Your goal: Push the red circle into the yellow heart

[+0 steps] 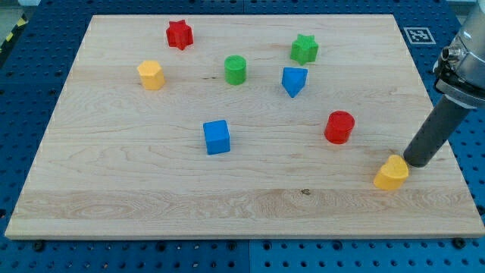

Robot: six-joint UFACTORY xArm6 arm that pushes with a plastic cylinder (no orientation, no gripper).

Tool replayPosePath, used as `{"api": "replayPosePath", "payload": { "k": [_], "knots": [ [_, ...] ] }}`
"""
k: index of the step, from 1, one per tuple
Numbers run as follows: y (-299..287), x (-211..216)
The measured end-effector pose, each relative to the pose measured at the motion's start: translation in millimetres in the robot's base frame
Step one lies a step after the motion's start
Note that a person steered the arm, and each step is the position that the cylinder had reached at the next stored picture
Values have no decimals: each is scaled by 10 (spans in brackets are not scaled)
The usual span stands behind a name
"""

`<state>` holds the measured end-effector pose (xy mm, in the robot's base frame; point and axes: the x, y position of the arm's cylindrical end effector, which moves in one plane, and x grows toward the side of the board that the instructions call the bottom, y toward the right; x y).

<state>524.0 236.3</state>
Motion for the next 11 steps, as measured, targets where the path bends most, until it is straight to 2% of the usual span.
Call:
{"api": "replayPosePath", "payload": {
  "k": [2, 3, 4, 5, 7, 11],
  "knots": [
    [-29, -601],
    [-361, -893],
    [-883, -983],
    [-1315, -983],
    [-1330, -660],
    [-1235, -399]
  ]
}}
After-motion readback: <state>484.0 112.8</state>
